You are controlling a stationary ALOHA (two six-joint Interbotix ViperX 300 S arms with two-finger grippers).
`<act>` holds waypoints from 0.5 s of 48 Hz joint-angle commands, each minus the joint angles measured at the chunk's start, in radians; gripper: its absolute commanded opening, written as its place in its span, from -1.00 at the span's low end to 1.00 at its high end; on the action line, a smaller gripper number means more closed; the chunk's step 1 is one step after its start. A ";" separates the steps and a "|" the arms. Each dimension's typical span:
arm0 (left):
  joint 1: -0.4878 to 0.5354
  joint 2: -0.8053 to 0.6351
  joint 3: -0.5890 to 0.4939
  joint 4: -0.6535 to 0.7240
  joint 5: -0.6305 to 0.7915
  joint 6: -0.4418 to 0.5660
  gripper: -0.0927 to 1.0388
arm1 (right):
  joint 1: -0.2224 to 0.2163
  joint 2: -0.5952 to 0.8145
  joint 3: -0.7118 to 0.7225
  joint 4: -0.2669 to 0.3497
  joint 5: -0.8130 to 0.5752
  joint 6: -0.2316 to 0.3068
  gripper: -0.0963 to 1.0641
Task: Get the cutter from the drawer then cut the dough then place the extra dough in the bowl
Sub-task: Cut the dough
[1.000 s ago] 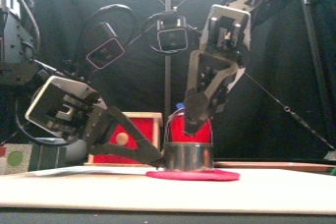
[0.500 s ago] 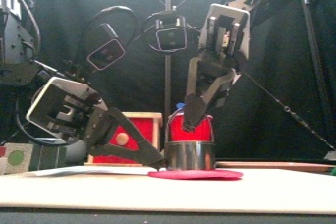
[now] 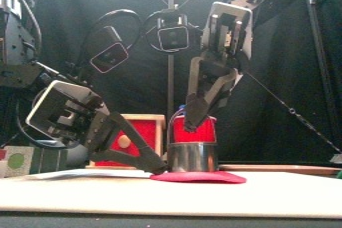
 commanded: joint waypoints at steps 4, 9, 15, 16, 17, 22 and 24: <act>0.000 -0.009 -0.009 -0.012 0.011 -0.002 -0.01 | -0.003 -0.041 -0.032 0.002 0.000 -0.002 0.06; 0.000 -0.009 -0.009 -0.012 0.012 -0.002 -0.01 | -0.005 -0.051 -0.032 0.000 -0.002 -0.002 0.06; 0.000 -0.009 -0.011 -0.012 0.012 -0.002 -0.01 | -0.006 -0.063 -0.031 0.000 0.005 -0.002 0.06; -0.002 -0.009 -0.009 -0.012 0.012 -0.002 -0.01 | -0.006 -0.066 -0.031 0.000 0.006 -0.002 0.06; 0.000 -0.009 -0.011 -0.012 0.012 -0.002 -0.01 | -0.008 -0.067 -0.032 0.002 0.006 -0.002 0.06; -0.002 -0.009 -0.009 -0.014 0.014 -0.002 -0.01 | -0.009 -0.078 -0.031 0.000 0.008 -0.002 0.06; 0.000 -0.009 -0.009 -0.014 0.012 -0.002 -0.01 | -0.009 -0.081 -0.031 0.000 0.008 -0.002 0.06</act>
